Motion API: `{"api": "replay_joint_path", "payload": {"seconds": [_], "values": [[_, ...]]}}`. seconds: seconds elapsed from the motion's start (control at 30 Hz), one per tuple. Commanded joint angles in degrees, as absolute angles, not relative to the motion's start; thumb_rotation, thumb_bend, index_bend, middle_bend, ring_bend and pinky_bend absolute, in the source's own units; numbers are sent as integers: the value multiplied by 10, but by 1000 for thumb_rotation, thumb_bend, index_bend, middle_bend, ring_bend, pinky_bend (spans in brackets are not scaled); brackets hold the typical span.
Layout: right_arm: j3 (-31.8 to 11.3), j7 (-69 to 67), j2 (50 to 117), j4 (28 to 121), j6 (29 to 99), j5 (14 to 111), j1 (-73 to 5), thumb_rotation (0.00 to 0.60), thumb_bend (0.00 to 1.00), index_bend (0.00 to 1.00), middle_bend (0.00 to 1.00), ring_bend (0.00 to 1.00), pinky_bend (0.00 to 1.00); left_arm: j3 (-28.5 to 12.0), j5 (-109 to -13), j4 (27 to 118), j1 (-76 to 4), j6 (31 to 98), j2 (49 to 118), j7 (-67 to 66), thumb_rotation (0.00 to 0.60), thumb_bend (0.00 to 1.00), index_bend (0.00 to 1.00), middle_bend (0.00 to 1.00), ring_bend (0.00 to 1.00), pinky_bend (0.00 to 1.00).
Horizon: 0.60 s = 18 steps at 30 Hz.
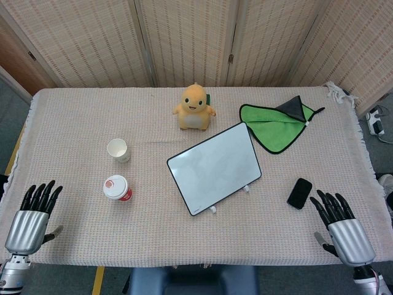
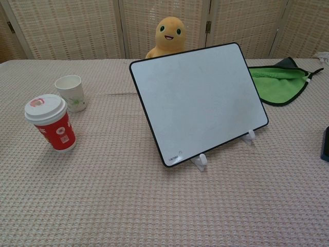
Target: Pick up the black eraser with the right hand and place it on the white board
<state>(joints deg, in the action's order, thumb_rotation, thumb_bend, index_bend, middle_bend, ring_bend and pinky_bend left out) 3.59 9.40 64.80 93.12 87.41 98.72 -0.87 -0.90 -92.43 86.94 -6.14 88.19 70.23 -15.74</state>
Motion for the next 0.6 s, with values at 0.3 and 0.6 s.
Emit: {"api": "replay_joint_path", "payload": {"seconds": [0.3, 0.6], "values": [[27, 102, 653, 923, 847, 970, -23, 600, 325, 0, 0, 0, 0, -8, -922, 867, -68, 869, 704, -158, 600, 146, 0, 0, 0, 0], [0, 145, 643, 864, 784, 1010, -103, 600, 325, 108, 0, 0, 0, -24, -901, 854, -75, 863, 705, -136, 600, 147, 0, 0, 0, 0]]}}
